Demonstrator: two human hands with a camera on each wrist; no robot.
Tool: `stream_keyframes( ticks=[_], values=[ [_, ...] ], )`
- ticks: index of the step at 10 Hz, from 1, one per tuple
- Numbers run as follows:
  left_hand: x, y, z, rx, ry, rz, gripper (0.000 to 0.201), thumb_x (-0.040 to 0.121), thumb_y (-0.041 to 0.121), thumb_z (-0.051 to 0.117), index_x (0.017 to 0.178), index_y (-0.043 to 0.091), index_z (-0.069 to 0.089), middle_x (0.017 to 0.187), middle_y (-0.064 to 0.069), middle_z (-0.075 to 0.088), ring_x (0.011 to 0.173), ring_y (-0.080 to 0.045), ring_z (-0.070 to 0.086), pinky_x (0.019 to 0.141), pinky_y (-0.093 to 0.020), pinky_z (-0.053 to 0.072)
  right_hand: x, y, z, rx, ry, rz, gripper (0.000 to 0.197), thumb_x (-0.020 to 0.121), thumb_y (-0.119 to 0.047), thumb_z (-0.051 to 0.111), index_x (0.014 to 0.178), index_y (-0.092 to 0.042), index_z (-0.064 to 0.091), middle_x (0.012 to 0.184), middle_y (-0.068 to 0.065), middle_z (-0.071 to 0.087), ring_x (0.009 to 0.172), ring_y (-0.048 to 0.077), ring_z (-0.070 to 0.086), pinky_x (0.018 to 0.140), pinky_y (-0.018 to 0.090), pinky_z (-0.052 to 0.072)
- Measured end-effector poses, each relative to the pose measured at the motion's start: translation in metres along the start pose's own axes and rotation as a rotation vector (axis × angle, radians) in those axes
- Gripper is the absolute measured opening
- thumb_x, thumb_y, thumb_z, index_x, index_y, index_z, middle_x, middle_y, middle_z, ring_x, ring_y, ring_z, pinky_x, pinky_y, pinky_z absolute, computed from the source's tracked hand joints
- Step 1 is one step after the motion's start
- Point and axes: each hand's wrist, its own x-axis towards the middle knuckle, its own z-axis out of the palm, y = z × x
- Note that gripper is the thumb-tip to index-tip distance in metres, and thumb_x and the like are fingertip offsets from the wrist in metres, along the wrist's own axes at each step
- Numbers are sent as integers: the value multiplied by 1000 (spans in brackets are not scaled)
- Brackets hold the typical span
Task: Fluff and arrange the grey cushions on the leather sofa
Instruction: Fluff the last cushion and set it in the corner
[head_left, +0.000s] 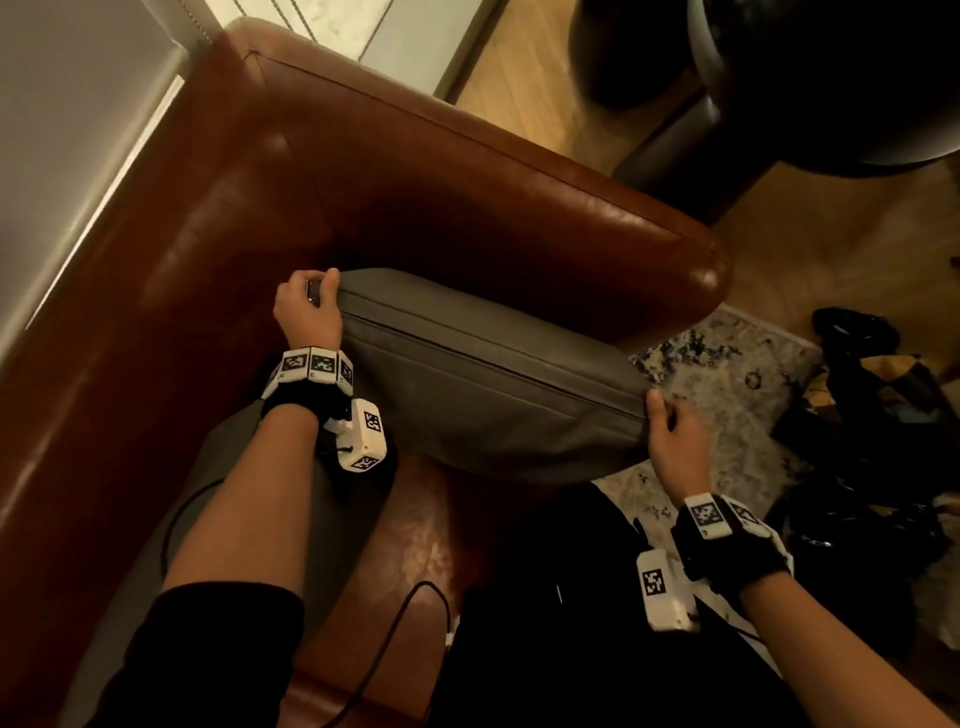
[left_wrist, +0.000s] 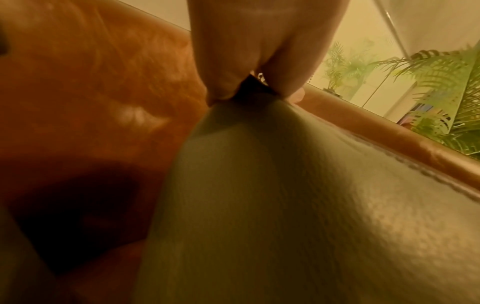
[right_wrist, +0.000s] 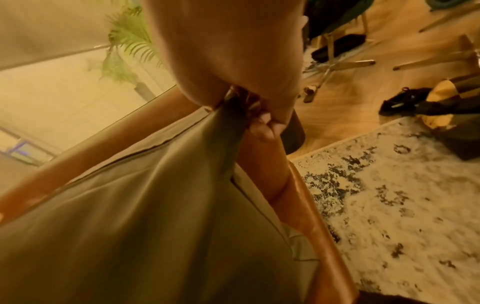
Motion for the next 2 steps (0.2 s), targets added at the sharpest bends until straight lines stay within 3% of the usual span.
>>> stream_keyframes(
  ticks=[1,2],
  values=[
    [-10,1,-12,-33,-7,-18,40,96,35,44,125,9,52,127,-14,53,117,-24,50,92,-25,36,-4,-5,-3,-34,-9,-22,42,97,-41,40,110,-4,54,102,12,58,95,29,55,77,33,40],
    [-31,-3,-29,-54,1,38,46,97,36,41,136,12,41,140,-11,43,130,-23,41,108,-32,32,-7,-27,-2,-155,2,-101,42,96,-35,46,126,-5,47,127,18,49,117,32,46,97,41,38]
  ],
)
